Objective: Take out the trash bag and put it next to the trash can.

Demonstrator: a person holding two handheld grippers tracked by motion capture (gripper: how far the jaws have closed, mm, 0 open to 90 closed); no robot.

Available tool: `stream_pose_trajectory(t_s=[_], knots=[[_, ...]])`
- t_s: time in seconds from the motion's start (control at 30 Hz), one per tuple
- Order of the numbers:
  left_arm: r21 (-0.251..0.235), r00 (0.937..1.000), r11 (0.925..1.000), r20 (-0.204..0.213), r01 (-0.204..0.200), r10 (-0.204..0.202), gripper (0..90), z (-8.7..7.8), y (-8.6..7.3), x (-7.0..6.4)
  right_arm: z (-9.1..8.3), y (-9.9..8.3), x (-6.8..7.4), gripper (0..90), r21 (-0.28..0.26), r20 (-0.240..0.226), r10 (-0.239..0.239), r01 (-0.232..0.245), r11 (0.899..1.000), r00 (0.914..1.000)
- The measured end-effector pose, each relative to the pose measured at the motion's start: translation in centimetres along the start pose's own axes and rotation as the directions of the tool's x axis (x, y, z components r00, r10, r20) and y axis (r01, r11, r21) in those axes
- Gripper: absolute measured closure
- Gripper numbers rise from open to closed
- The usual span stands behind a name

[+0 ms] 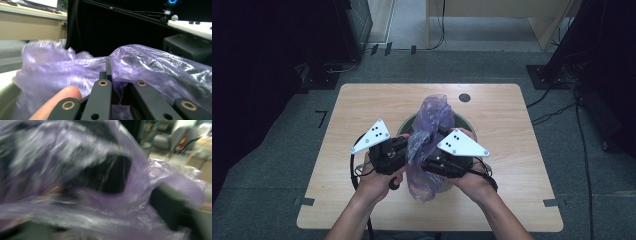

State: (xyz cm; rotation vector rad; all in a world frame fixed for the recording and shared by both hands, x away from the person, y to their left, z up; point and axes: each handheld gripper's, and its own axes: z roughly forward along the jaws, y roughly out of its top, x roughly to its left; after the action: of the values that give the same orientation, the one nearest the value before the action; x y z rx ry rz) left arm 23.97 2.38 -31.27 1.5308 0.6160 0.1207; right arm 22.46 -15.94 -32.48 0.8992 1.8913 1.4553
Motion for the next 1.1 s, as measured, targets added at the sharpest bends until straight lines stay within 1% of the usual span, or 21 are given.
stream_pose_trajectory(t_s=[0.03,0.07,0.13,0.17,0.27,0.33,0.4,0.47,0.5,0.57,0.63,0.67,0.77,0.83,0.9,0.93,0.97,1.0,1.03,1.07,1.1], knots=[[-0.007,1.0000,1.0000,-0.002,-0.004,0.004,78.6,-0.2,-0.1,-0.1,0.0,0.0,0.0,62.7,-0.002,-0.005,-0.006,0.006,1.000,1.0000],[-0.013,0.9999,0.9999,-0.013,-0.010,0.010,72.6,-0.3,-0.1,-0.2,0.0,-0.1,-0.1,72.7,-0.001,-0.011,-0.005,0.005,1.000,0.9999],[-0.026,0.9985,0.9992,-0.045,-0.031,0.030,59.7,-0.7,-0.3,0.0,-0.1,-0.1,-0.4,86.1,-0.016,0.003,0.019,-0.019,1.000,0.9998],[-0.035,0.9977,0.9989,-0.062,-0.032,0.029,53.3,-1.0,-0.3,0.2,-0.2,-0.1,-0.6,88.9,-0.022,0.023,0.033,-0.032,0.999,0.9992],[-0.045,0.9930,0.9986,-0.116,-0.026,0.021,40.2,-1.8,-0.6,0.8,-0.8,0.2,-1.3,90.0,-0.073,0.060,0.075,-0.071,0.995,0.9953],[-0.048,0.9889,0.9987,-0.148,-0.020,0.013,34.4,-2.3,-0.8,1.3,-1.2,0.4,-1.6,90.0,-0.113,0.094,0.082,-0.071,0.991,0.9922],[-0.046,0.9828,0.9986,-0.184,-0.026,0.017,33.2,-2.6,-1.1,1.7,-1.6,0.6,-1.8,90.0,-0.147,0.128,0.074,-0.055,0.988,0.9891],[-0.041,0.9749,0.9984,-0.221,-0.038,0.028,32.5,-2.9,-1.5,2.1,-1.9,0.8,-1.9,90.0,-0.170,0.150,0.076,-0.050,0.984,0.9858],[-0.041,0.9716,0.9985,-0.235,-0.035,0.024,31.8,-3.1,-1.6,2.3,-2.1,1.0,-2.1,90.0,-0.186,0.161,0.078,-0.047,0.981,0.9838],[-0.048,0.9675,0.9986,-0.253,-0.023,0.010,31.5,-3.5,-2.0,2.8,-2.2,1.0,-2.2,90.0,-0.194,0.166,0.078,-0.045,0.980,0.9830],[-0.052,0.9608,0.9985,-0.277,-0.017,0.002,29.9,-3.9,-2.4,3.2,-2.6,1.3,-2.4,90.0,-0.220,0.182,0.085,-0.044,0.975,0.9795],[-0.053,0.9574,0.9985,-0.289,-0.014,-0.002,29.9,-4.1,-2.6,3.4,-2.6,1.3,-2.4,90.0,-0.220,0.182,0.085,-0.044,0.975,0.9795],[-0.042,0.9432,0.9988,-0.332,-0.026,0.011,26.9,-4.7,-3.2,3.9,-3.0,1.6,-2.7,90.0,-0.259,0.200,0.099,-0.045,0.965,0.9748],[-0.047,0.9371,0.9988,-0.349,-0.012,-0.005,23.4,-5.2,-3.6,4.4,-3.4,1.9,-2.8,90.0,-0.287,0.213,0.106,-0.042,0.957,0.9713],[-0.046,0.9262,0.9989,-0.377,-0.006,-0.011,19.6,-5.7,-4.0,4.9,-3.7,2.1,-2.8,90.0,-0.314,0.218,0.109,-0.036,0.949,0.9699],[-0.041,0.9186,0.9991,-0.395,0.003,-0.019,17.8,-5.9,-4.2,5.2,-4.0,2.4,-2.8,90.0,-0.335,0.221,0.107,-0.028,0.942,0.9695],[-0.032,0.9144,0.9995,-0.404,0.002,-0.015,17.8,-6.0,-4.4,5.4,-4.0,2.4,-2.8,90.0,-0.335,0.221,0.107,-0.028,0.942,0.9695],[-0.016,0.9065,0.9999,-0.422,-0.002,-0.005,16.4,-6.1,-4.6,5.7,-4.1,2.5,-2.8,90.0,-0.342,0.221,0.106,-0.024,0.939,0.9695],[0.001,0.8954,1.0000,-0.445,-0.009,0.009,14.4,-6.3,-4.8,5.9,-4.2,2.6,-2.8,90.0,-0.350,0.224,0.108,-0.024,0.937,0.9686],[0.011,0.8874,0.9999,-0.461,-0.007,0.011,11.9,-6.4,-5.1,6.2,-4.3,2.7,-2.8,90.0,-0.358,0.225,0.108,-0.020,0.934,0.9683],[0.014,0.8819,0.9999,-0.471,0.001,0.005,10.6,-6.6,-5.3,6.5,-4.5,2.8,-2.8,90.0,-0.363,0.229,0.104,-0.014,0.932,0.9677]])
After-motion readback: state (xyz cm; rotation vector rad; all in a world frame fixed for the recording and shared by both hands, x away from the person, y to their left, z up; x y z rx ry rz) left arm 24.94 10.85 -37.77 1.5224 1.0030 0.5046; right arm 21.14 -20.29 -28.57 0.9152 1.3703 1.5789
